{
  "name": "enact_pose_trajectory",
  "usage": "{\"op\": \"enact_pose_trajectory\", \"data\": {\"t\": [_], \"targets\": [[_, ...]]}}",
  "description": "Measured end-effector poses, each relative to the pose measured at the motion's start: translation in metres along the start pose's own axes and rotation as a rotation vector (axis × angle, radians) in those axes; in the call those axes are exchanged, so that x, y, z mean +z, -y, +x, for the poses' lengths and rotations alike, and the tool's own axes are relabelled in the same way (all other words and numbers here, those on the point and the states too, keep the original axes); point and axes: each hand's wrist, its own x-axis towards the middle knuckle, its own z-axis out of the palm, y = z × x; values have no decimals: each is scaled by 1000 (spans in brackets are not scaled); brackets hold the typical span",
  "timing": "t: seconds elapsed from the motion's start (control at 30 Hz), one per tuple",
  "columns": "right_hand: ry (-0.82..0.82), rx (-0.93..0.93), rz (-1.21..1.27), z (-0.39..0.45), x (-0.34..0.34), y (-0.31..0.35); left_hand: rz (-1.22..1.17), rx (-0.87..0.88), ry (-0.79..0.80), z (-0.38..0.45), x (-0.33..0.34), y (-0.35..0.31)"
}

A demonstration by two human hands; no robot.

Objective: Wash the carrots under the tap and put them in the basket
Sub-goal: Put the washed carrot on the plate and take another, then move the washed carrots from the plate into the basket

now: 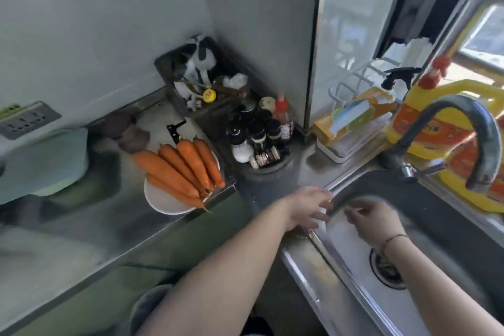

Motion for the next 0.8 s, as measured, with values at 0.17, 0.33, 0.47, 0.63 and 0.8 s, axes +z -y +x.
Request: {"op": "enact_pose_trajectory", "data": {"t": [0.17, 0.33, 0.47, 0.63, 0.8], "targets": [[117, -237, -58, -4, 47, 118, -119, 154, -255, -45, -100, 0], [202, -534, -243, -19, 119, 216, 8, 299, -685, -88, -216, 9], [222, -653, -381, -31, 174, 268, 200, 341, -1240, -110, -296, 29], [214, -601, -647, -33, 216, 304, 164, 39, -1151, -105, -354, 62], [125, -596, -789, -25, 244, 305, 43, 141, -1001, -98, -367, 70]]}}
